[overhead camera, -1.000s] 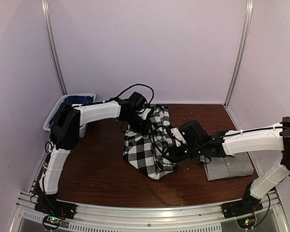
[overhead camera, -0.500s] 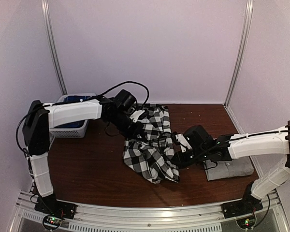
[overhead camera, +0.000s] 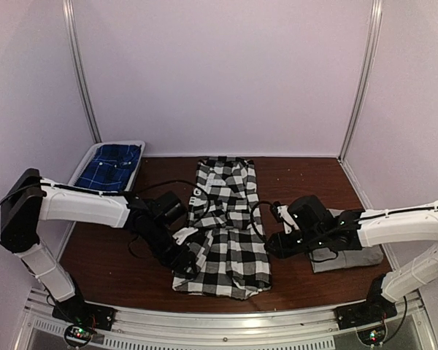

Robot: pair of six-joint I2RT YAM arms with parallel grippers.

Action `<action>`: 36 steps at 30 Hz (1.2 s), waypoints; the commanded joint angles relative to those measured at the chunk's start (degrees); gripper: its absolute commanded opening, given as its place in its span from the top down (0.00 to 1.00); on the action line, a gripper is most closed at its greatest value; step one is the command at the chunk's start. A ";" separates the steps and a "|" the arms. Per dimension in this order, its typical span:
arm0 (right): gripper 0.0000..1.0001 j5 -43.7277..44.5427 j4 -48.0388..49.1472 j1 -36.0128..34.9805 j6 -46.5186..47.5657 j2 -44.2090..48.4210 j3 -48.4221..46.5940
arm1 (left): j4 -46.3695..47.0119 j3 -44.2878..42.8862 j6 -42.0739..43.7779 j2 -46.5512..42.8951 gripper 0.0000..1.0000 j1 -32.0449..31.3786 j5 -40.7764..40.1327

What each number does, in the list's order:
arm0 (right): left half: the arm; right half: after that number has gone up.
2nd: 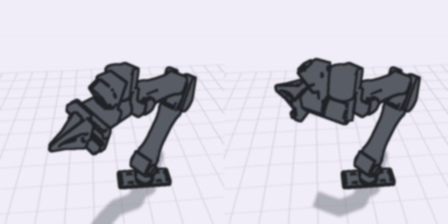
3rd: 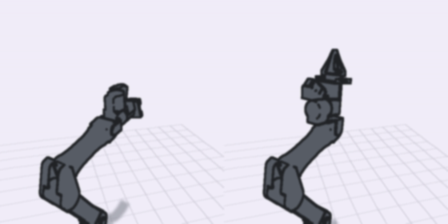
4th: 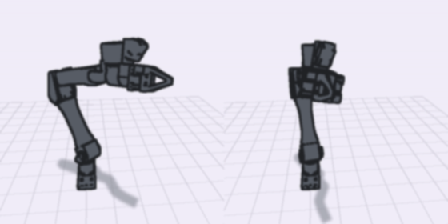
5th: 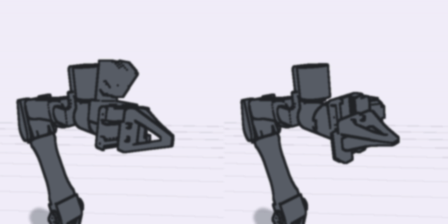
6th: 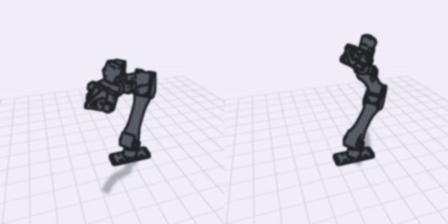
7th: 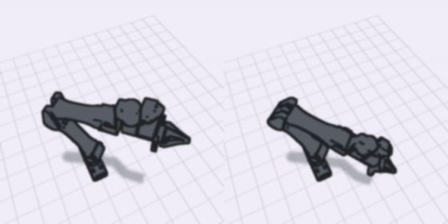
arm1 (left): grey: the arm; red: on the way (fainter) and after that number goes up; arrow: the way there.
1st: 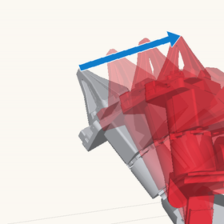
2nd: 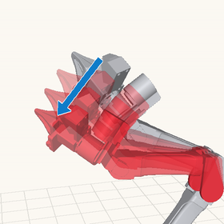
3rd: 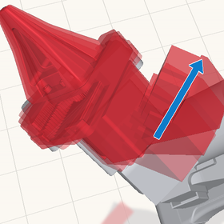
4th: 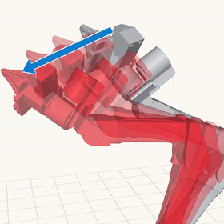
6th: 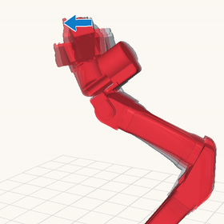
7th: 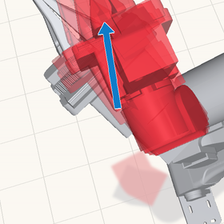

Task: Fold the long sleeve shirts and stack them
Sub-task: Flatten out the square-folded shirt at the center of the board.

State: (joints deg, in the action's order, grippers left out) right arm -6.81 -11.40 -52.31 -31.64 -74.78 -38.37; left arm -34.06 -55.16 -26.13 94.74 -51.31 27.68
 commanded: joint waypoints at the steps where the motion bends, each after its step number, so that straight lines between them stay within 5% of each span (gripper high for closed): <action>1: 0.63 8.31 3.27 0.22 -2.24 0.06 -2.26 | 7.11 -3.55 -2.65 -6.77 0.38 0.41 -5.69; 8: 0.49 12.22 9.28 2.84 -1.61 -7.05 -8.93 | 10.98 -11.19 -6.41 0.76 0.35 3.60 -19.70; 25: 0.39 9.69 10.90 6.08 1.39 -23.34 -19.17 | 18.75 -21.43 -9.44 19.43 0.35 11.41 -17.50; 31: 0.36 8.59 10.80 6.43 1.59 -27.03 -21.62 | 17.62 -23.56 -9.52 21.27 0.45 11.41 -15.72; 36: 0.34 5.76 10.21 6.41 1.58 -31.19 -25.17 | 17.45 -23.95 -9.34 20.66 0.66 11.41 -13.56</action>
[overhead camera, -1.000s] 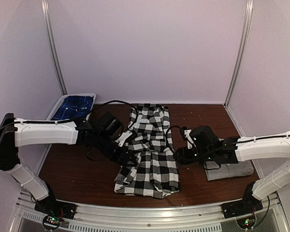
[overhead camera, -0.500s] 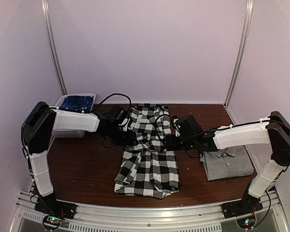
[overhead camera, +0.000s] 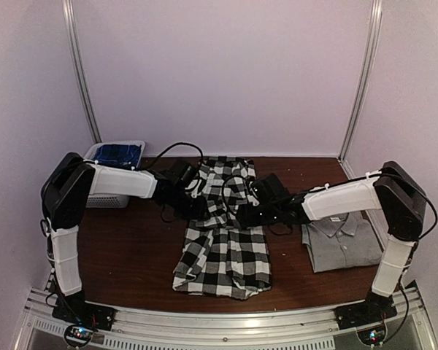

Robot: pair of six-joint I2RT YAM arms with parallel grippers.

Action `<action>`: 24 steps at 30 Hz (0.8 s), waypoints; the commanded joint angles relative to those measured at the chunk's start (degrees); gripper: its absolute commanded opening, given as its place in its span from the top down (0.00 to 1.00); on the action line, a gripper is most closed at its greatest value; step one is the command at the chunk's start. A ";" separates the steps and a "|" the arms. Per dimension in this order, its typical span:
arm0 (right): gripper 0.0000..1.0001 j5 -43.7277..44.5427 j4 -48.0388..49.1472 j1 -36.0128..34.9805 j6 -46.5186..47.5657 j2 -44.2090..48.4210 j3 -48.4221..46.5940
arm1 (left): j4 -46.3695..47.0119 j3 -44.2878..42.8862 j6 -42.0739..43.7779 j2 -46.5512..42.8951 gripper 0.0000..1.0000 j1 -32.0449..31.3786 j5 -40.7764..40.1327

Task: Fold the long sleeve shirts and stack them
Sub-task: Flatten out the square-folded shirt at the center of the board.

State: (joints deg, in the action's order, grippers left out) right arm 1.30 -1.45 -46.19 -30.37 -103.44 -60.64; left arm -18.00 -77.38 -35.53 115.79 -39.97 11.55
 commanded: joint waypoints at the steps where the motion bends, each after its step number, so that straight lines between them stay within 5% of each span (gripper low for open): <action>1: 0.33 -3.00 0.11 0.31 0.20 -3.28 -3.57 | 1.33 -1.75 0.21 -0.64 0.72 0.06 2.89; 7: 0.32 -1.65 -2.41 0.33 0.21 -5.98 -6.29 | 1.24 -1.54 0.89 -2.97 1.00 0.11 2.31; 19: 0.27 0.39 -8.29 -0.29 0.31 -12.23 -11.94 | 1.56 1.14 -0.77 -12.07 1.00 3.34 -10.65; 24: 0.36 1.48 -9.74 -0.39 0.31 -12.95 -13.55 | 1.33 1.11 -0.09 -12.98 1.00 5.68 -10.64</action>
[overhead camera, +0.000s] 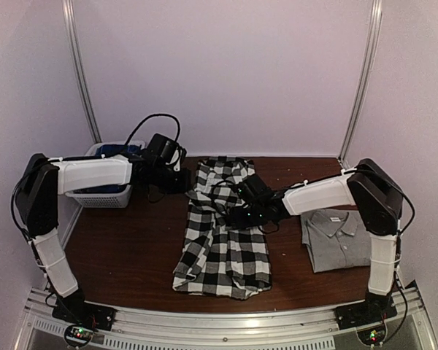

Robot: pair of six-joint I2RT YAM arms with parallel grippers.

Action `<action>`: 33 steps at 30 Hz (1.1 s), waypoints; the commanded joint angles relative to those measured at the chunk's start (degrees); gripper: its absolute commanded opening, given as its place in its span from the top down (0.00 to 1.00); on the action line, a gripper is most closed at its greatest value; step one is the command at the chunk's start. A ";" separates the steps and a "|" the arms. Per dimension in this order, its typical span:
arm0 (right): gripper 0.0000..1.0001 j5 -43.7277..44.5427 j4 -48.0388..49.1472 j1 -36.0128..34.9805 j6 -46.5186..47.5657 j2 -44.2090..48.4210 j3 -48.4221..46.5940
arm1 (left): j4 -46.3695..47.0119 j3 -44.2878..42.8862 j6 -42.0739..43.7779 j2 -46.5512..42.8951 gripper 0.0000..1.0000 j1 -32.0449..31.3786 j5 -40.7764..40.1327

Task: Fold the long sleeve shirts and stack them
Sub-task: Flatten out the square-folded shirt at the center of the board.

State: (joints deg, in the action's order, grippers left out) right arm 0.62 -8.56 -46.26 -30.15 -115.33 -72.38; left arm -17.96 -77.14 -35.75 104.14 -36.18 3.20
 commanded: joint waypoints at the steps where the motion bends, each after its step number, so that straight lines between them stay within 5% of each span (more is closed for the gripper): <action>1: 0.41 2.52 -2.81 -0.32 0.09 -0.88 -1.99 | 1.28 0.81 0.29 -1.35 1.00 2.10 -2.10; 8: 0.84 4.63 -4.83 0.14 0.34 0.92 -3.34 | 0.96 0.39 0.59 -2.28 1.00 4.15 -2.02; 12: 0.96 5.96 -6.26 1.87 0.98 3.38 -4.24 | 0.25 -1.99 1.46 -2.71 1.00 7.05 -1.55; 20: 1.00 7.99 -7.45 11.00 3.63 11.33 -4.29 | -2.34 -12.22 4.90 -1.69 1.00 15.55 -1.24; 33: 1.00 8.39 -9.78 35.68 9.41 17.45 -12.77 | -10.62 -38.64 13.08 6.53 1.00 28.18 -3.23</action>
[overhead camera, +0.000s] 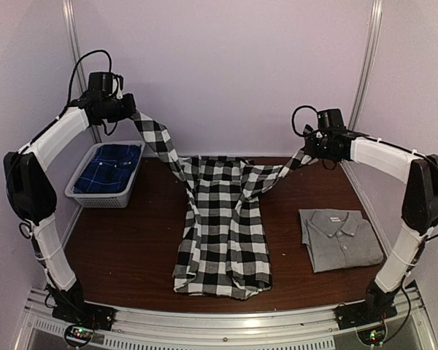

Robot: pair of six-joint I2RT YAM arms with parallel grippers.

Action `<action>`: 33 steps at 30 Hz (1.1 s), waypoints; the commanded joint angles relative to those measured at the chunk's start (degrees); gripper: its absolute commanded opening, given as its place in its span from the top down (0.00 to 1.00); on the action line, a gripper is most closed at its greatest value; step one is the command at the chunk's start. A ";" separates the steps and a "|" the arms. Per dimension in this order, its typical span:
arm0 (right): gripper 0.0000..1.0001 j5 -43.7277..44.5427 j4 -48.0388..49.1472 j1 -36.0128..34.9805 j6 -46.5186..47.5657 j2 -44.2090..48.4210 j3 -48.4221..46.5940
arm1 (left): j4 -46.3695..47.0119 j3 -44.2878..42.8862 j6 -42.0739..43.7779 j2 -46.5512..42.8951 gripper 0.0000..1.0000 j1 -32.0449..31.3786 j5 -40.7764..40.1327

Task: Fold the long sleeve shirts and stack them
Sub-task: Flatten out the square-folded shirt at the center of the board.

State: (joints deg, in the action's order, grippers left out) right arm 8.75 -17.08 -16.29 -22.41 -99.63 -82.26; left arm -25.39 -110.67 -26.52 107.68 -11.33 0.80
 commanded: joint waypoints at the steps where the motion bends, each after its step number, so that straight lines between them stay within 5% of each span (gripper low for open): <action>1: 1.00 -0.45 -1.12 8.03 1.49 1.40 -3.55 | -3.92 -6.38 4.45 3.90 1.00 3.82 -1.09; 13: 0.97 -4.61 -2.90 18.72 2.05 -7.13 -11.94 | -6.41 -9.90 6.05 7.83 1.00 10.42 -0.98; 18: 0.84 -7.32 -4.29 19.19 2.72 -9.43 -13.11 | -7.68 -7.81 6.45 9.09 1.00 9.86 7.09; 21: 0.64 -10.33 -3.84 18.92 2.67 -8.96 -11.18 | -7.66 -4.74 7.91 8.64 1.00 7.59 8.25; 26: 0.38 -9.81 -4.63 15.44 3.55 -5.64 -7.33 | -7.53 1.46 8.68 6.75 0.93 3.28 7.72; 33: 0.36 -7.74 -4.09 0.79 3.33 0.88 1.75 | -5.21 9.51 8.52 3.72 0.93 -1.66 6.58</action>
State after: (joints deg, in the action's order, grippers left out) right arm -0.19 -21.21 -7.20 -19.38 -104.07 -84.47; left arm -33.91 -104.07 -18.72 115.59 -11.60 7.55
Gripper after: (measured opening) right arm 0.640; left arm 0.067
